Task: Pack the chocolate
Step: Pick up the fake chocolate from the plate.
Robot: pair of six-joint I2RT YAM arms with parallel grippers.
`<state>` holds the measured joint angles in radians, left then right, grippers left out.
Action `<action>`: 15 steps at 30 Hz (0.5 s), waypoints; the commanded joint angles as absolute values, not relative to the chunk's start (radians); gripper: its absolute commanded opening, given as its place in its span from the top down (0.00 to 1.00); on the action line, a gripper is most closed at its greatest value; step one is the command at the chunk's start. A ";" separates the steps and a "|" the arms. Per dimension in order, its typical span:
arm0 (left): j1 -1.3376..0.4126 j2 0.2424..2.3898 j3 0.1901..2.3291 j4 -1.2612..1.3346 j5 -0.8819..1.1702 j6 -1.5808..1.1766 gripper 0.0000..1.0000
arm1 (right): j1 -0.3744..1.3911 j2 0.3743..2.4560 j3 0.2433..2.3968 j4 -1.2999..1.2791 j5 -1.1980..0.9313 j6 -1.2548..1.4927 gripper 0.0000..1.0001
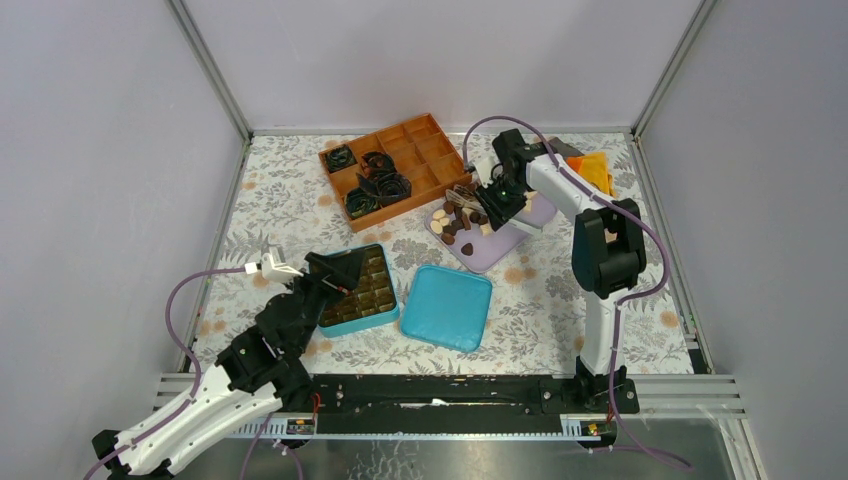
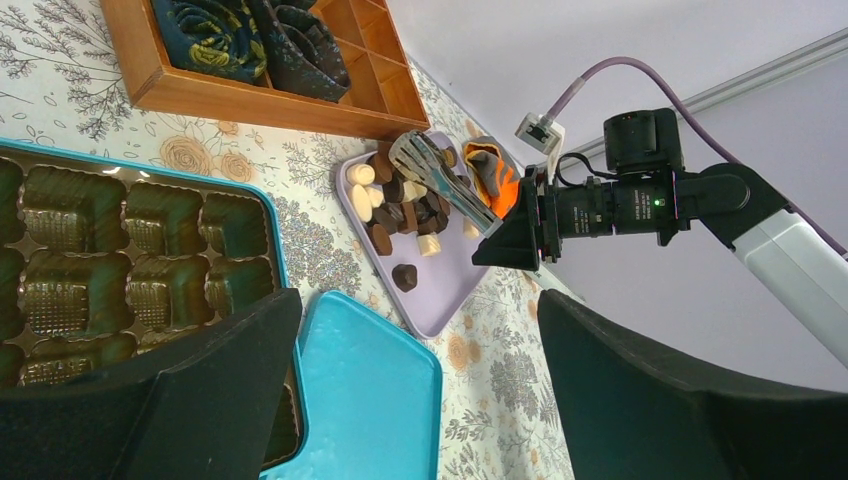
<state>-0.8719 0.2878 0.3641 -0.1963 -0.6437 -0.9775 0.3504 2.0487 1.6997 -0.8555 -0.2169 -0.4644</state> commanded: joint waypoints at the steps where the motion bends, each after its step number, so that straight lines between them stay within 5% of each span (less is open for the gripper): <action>1: -0.867 0.294 0.362 -0.177 -0.667 -0.985 0.04 | 0.348 2.062 1.760 -0.847 -0.187 -0.470 0.60; 15: -0.866 0.302 0.364 -0.171 -0.666 -0.985 0.04 | 0.356 2.054 1.754 -0.850 -0.205 -0.478 0.68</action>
<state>-0.8696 0.3012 0.3641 -0.1959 -0.6437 -0.9775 0.3508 2.0659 1.7214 -0.8524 -0.2012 -0.4652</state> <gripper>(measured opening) 0.960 0.392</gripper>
